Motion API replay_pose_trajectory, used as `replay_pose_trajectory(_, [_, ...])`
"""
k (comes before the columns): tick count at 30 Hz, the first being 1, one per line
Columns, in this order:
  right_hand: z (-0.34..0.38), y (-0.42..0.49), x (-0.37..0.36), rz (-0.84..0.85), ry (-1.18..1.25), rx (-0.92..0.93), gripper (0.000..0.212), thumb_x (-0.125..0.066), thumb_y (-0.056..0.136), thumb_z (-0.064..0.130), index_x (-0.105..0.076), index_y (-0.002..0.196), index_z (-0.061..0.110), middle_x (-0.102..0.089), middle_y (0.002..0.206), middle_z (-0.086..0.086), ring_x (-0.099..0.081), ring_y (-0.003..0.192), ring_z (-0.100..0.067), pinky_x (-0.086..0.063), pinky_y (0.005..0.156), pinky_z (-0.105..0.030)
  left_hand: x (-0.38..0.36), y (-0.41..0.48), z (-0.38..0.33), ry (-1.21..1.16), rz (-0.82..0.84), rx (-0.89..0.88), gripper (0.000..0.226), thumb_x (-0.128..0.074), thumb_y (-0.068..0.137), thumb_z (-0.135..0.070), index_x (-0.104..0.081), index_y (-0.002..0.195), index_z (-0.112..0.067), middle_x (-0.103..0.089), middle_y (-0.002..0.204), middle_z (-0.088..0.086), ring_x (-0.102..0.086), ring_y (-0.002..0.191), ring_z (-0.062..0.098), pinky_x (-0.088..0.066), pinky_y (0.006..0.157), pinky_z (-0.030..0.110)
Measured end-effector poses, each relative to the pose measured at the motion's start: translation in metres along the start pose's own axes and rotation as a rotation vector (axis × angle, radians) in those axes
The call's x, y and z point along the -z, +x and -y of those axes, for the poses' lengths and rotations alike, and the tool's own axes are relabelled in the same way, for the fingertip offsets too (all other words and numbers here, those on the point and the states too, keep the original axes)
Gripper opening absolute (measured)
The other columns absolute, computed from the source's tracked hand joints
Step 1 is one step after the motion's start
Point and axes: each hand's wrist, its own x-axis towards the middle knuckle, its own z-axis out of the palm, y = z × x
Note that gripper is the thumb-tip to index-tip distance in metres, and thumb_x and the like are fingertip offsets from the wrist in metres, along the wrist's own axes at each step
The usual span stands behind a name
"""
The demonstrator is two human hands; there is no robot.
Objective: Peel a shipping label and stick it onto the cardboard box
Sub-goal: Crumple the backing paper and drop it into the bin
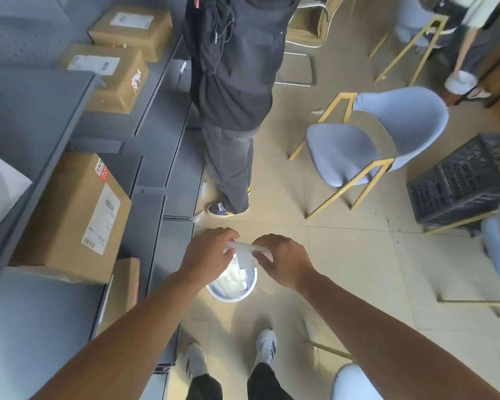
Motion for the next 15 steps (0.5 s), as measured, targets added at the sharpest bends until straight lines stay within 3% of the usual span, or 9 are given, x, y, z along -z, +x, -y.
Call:
replay_pose_trajectory(7, [-0.016,0.009,-0.054,0.045,0.048,-0.143,0.021,-0.057,0.094,0.041,-0.069,0.109,0.033,-0.073,0.104,0.010,-0.067,0.093,-0.023,-0.054,0.076,-0.036,-0.044,-0.003,0.048,-0.105,0.026,0.077,0.060,-0.071,0.089,-0.023,-0.050,0.145,-0.027,-0.064,0.129,-0.005,-0.053,0.120,0.024,-0.046,0.090,0.033])
replay_pose_trajectory(15, [-0.064,0.027,-0.135,0.126,0.008,-0.273,0.022,-0.061,0.092,0.042,-0.068,0.110,0.032,-0.074,0.104,0.006,-0.067,0.095,-0.026,-0.053,0.075,-0.034,-0.119,0.001,0.107,-0.020,0.042,0.136,0.049,-0.066,0.089,-0.028,-0.056,0.137,-0.030,-0.064,0.128,-0.002,-0.056,0.116,0.030,-0.051,0.089,0.040])
